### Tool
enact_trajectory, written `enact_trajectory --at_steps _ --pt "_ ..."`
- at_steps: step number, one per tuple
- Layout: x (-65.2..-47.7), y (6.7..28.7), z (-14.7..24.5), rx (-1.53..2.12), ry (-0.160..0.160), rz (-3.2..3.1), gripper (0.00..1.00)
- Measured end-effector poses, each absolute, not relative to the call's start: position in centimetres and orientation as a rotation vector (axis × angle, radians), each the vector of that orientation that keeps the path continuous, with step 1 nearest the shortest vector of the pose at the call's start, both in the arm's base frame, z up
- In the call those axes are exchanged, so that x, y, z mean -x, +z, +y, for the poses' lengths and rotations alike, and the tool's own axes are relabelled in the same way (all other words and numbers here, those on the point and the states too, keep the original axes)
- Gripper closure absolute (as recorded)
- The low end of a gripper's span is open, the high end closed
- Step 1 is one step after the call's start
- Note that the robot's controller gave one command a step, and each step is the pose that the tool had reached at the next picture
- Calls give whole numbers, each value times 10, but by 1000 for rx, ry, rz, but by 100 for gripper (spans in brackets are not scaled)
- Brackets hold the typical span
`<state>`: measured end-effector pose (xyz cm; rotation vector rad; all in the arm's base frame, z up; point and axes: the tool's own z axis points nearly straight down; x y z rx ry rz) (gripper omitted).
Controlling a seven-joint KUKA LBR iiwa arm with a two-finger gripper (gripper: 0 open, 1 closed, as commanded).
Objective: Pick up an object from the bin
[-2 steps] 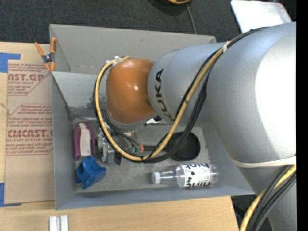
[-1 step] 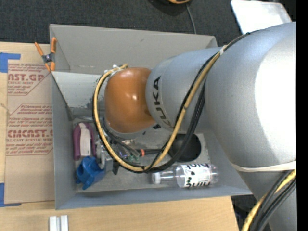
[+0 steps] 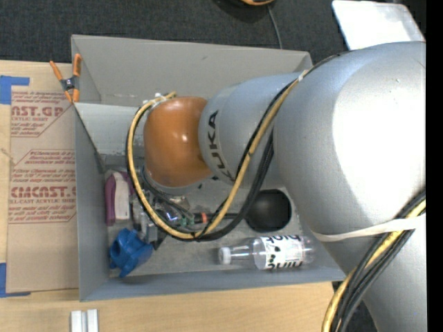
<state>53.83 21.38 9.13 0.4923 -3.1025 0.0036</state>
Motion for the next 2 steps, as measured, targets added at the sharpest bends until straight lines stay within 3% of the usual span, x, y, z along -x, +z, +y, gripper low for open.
enact_trajectory --at_steps 1,2 --pt "-520 80 222 -541 -2 -3112 100" --pt "-517 75 224 -689 5 -3082 100"
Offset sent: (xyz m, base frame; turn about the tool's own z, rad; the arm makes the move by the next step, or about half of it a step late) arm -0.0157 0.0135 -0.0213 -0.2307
